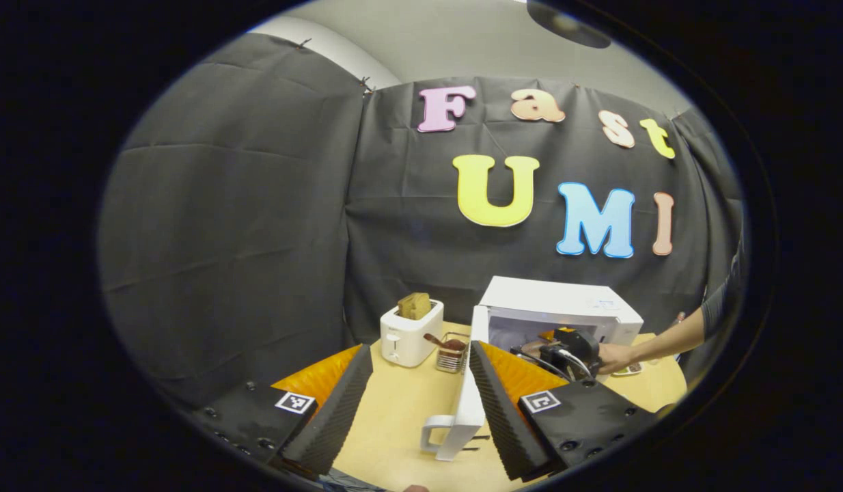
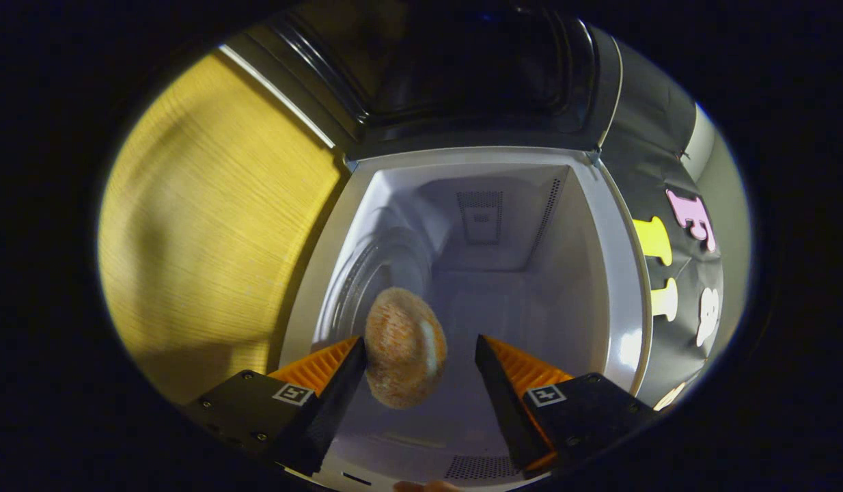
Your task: Open the microwave oven with the left hand, put the food in, and close the microwave oven.
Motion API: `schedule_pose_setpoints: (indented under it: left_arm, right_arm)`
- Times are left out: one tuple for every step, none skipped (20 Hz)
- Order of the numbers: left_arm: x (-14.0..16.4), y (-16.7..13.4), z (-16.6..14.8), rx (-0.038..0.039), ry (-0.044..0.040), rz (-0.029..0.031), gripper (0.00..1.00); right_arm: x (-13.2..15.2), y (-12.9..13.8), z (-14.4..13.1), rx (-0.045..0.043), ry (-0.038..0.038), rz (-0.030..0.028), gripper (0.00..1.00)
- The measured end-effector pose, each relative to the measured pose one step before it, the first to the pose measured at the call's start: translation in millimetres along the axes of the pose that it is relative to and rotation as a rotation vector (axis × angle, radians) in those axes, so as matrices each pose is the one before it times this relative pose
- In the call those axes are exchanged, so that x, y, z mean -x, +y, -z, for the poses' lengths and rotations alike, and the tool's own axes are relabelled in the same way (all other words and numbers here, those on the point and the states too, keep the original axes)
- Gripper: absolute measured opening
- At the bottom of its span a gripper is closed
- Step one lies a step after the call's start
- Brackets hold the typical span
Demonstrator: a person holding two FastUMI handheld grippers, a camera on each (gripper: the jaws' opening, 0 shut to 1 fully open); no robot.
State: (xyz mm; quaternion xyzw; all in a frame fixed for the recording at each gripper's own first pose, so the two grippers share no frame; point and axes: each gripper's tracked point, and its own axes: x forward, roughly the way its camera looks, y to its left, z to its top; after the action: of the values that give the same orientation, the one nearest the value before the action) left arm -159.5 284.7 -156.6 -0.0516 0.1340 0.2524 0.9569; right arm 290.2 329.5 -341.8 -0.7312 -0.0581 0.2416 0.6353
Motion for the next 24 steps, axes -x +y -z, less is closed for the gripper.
schedule_pose_setpoints:
  left_arm:
    - [-1.92, -1.83, -0.34, -0.00061, -0.00101, 0.00403, 0.90]
    - [-2.06, -2.40, 0.37, -0.00029, 0.00021, 0.00498, 0.90]
    - [-1.46, -2.63, -1.49, -0.00038, -0.00429, 0.00535, 0.90]
    - [-1.46, -2.04, -2.88, 0.00140, -0.00550, 0.00592, 0.90]
    - [-1.09, -4.50, -2.38, 0.00606, -0.00702, 0.00796, 0.90]
    - [-1.64, -4.26, -3.01, 0.01233, -0.00299, 0.01411, 0.94]
    - [-0.63, -7.21, 0.35, 0.01665, -0.00282, 0.02206, 0.92]
    - [-0.21, -5.74, -2.99, 0.01697, -0.00592, 0.02230, 0.95]
    - [-1.17, -2.83, -1.87, 0.01234, -0.00451, 0.01533, 0.93]
    - [-2.13, -0.84, -1.20, 0.00432, -0.00542, 0.00679, 0.94]
    - [-0.14, 0.78, 0.58, -0.00220, -0.00339, 0.00566, 0.94]
    - [-2.19, -0.82, -1.25, -0.00281, -0.00077, 0.00756, 0.95]
    - [-2.98, -2.57, -0.14, -0.00323, 0.00096, 0.00993, 0.96]
    - [-1.57, -1.37, -2.88, -0.00490, -0.00317, 0.01044, 0.96]
    - [-0.98, -3.13, -3.77, -0.00389, -0.00395, 0.01014, 0.94]
    - [0.06, -2.78, -2.12, 0.00045, -0.00361, 0.01302, 0.94]
    - [-0.44, -4.44, -3.48, -0.00175, -0.01046, 0.00832, 0.96]
    - [-0.75, -2.80, -4.31, 0.00050, -0.01207, 0.00528, 0.94]
    - [-0.45, -2.29, 0.50, 0.00373, -0.00576, 0.00860, 0.99]
    - [-0.18, -3.18, -0.30, 0.00311, -0.00149, 0.00622, 0.99]
    - [-0.68, -1.82, 1.53, 0.00032, -0.00051, 0.00642, 0.94]
    - [0.34, -2.27, -0.85, -0.00205, -0.00070, 0.00735, 0.94]
    - [-2.43, -2.91, 1.79, -0.00259, 0.00100, 0.01002, 0.94]
    - [-0.81, -2.11, -0.08, -0.00416, 0.00032, 0.01045, 0.96]
  right_arm:
    - [3.49, -1.42, 0.31, -0.01038, 0.00305, -0.00307, 0.96]
    - [3.09, -1.43, 0.21, -0.01024, 0.00127, -0.00097, 0.97]
    - [3.54, 1.40, -0.28, -0.01362, 0.00116, -0.01066, 0.97]
    - [4.77, 1.93, 0.14, -0.01341, -0.00032, -0.01376, 0.97]
    - [5.71, -0.75, -0.78, -0.02256, -0.00149, -0.00930, 0.97]
    - [7.13, -0.49, -0.51, -0.03576, -0.00161, -0.00669, 0.97]
    - [8.19, -1.33, -0.50, -0.04262, -0.00195, -0.00832, 0.97]
    - [9.74, 1.02, -1.57, -0.04053, -0.00370, -0.01335, 0.97]
    - [9.13, 1.03, -1.91, -0.03759, -0.00365, -0.01448, 0.97]
    - [10.24, -0.04, -1.51, -0.03830, -0.00193, -0.00846, 0.97]
    - [11.51, -2.47, -0.67, -0.04166, -0.00398, 0.00267, 0.97]
    - [11.55, -2.98, -1.08, -0.03913, -0.00366, 0.00401, 0.97]
    - [10.14, -3.48, 0.04, -0.03845, -0.00002, 0.00449, 0.97]
    - [11.02, -4.74, -0.22, -0.03898, -0.00272, 0.00608, 0.97]
    - [10.11, -5.82, -0.83, -0.03493, -0.00334, 0.00924, 0.97]
    - [10.86, -5.12, 0.39, -0.02132, 0.00062, 0.00848, 0.97]
    - [9.79, -3.76, 0.30, -0.01158, -0.00201, 0.00331, 0.97]
    - [8.92, -3.48, -0.40, -0.01008, -0.00660, 0.00390, 0.97]
    - [9.03, -4.46, 0.34, -0.00961, -0.00168, 0.00550, 0.97]
    - [8.69, -4.05, 0.77, -0.01958, -0.00166, 0.00478, 0.97]
    - [9.45, -4.10, -0.65, -0.02552, -0.00267, 0.00783, 0.97]
    - [7.91, -4.78, -0.99, -0.02272, -0.00072, 0.01204, 0.97]
    - [8.79, -6.47, -1.79, -0.02532, -0.00100, 0.01405, 0.97]
    - [9.05, -5.40, -1.34, -0.03203, -0.00220, 0.01449, 0.97]
